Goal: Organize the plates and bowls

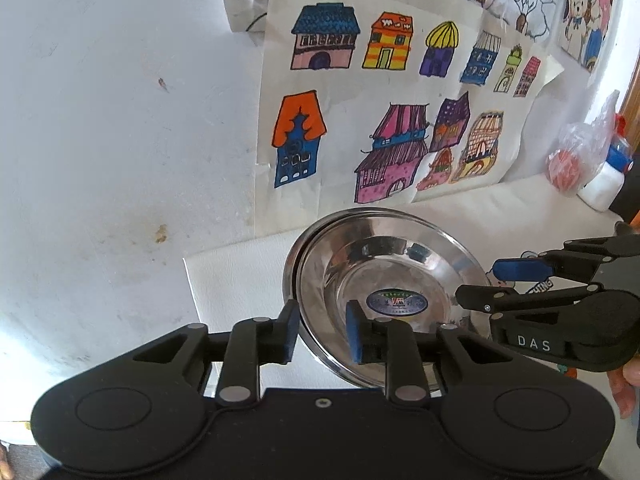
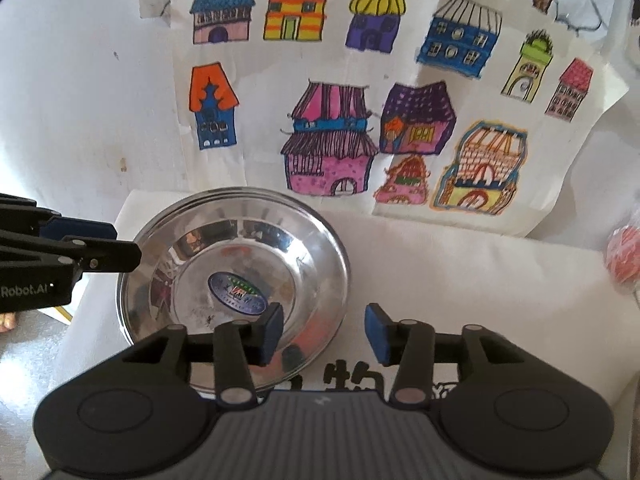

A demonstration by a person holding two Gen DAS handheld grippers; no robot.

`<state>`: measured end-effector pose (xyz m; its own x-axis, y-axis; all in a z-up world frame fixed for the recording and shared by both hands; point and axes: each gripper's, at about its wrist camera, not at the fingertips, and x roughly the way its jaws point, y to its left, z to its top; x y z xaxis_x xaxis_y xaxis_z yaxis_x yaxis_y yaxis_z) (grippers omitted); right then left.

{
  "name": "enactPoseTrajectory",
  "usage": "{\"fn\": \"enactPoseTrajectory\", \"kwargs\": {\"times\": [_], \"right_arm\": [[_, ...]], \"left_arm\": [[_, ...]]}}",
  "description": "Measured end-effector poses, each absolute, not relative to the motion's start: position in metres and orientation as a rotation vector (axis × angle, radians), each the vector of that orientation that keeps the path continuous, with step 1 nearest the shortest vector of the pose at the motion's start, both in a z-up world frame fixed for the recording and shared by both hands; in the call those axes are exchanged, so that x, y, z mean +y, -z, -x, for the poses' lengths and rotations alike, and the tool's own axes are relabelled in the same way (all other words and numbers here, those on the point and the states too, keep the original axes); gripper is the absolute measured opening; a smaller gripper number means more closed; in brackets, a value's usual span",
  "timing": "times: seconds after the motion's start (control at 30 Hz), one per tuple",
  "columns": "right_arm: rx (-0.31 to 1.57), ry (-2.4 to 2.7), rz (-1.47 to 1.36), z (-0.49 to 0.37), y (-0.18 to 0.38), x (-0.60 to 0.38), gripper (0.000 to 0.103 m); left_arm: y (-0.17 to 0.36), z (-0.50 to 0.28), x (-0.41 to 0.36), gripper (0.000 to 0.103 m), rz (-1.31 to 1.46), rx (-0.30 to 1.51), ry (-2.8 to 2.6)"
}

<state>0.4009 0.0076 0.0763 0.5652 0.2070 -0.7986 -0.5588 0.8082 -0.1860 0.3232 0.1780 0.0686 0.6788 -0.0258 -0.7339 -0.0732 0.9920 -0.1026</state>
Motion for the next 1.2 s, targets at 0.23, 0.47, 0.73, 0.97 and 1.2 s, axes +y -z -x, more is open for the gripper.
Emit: {"fn": "enactPoseTrajectory", "kwargs": {"times": [0.23,0.47,0.73,0.97,1.2], "right_arm": [[0.754,-0.477,0.404,-0.386,-0.093,-0.009,0.078],[0.639,-0.462,0.35,-0.361,-0.117,-0.03,0.094],[0.528,-0.432,0.299,-0.327,-0.137,-0.056,0.103],[0.472,-0.395,0.227,-0.298,-0.146,-0.08,0.103],[0.435,-0.367,0.216,-0.251,-0.15,-0.121,0.103]], "left_arm": [[-0.077,-0.31,0.178,0.049,0.17,0.768,-0.018],[-0.09,-0.292,0.173,0.074,0.201,0.673,-0.022],[-0.102,-0.27,0.161,0.094,0.188,0.583,-0.02],[-0.108,-0.253,0.146,0.101,0.184,0.532,-0.001],[-0.107,-0.237,0.125,0.102,0.196,0.513,0.056]]}}
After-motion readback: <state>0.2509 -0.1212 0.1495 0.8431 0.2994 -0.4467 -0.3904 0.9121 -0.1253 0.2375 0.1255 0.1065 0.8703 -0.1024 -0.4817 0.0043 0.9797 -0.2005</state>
